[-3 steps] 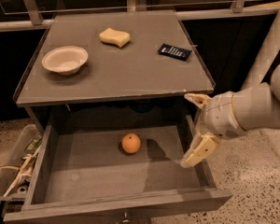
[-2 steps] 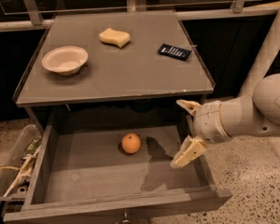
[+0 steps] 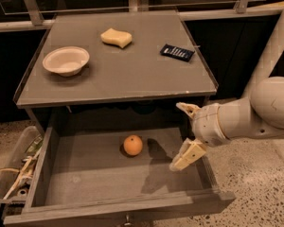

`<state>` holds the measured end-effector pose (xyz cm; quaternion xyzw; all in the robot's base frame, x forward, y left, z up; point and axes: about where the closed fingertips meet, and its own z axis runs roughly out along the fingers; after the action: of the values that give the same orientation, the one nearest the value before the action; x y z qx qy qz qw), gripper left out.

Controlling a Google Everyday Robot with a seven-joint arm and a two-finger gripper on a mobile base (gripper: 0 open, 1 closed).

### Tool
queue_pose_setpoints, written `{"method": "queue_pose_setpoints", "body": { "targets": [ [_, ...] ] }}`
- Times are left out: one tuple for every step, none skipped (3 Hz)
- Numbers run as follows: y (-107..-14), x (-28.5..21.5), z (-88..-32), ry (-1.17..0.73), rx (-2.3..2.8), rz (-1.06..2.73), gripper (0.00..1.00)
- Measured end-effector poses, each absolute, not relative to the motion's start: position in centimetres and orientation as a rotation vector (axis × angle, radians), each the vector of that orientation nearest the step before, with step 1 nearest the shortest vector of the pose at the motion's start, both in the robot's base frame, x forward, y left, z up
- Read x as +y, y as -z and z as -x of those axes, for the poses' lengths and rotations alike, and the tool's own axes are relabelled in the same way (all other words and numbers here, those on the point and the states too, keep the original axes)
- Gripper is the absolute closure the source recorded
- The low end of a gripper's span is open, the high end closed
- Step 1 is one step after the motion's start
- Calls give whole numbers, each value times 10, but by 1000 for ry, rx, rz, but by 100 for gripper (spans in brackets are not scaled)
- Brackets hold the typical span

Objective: Pick orange from top drawer and place on counter

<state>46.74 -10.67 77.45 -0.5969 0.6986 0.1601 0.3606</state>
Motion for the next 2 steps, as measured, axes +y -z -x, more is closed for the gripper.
{"method": "queue_pose_setpoints", "body": {
  "targets": [
    [-745,-87,-478,-470,1821,1507,0],
    [-716,-63,-495,-521,1829,1490,0]
  ]
}}
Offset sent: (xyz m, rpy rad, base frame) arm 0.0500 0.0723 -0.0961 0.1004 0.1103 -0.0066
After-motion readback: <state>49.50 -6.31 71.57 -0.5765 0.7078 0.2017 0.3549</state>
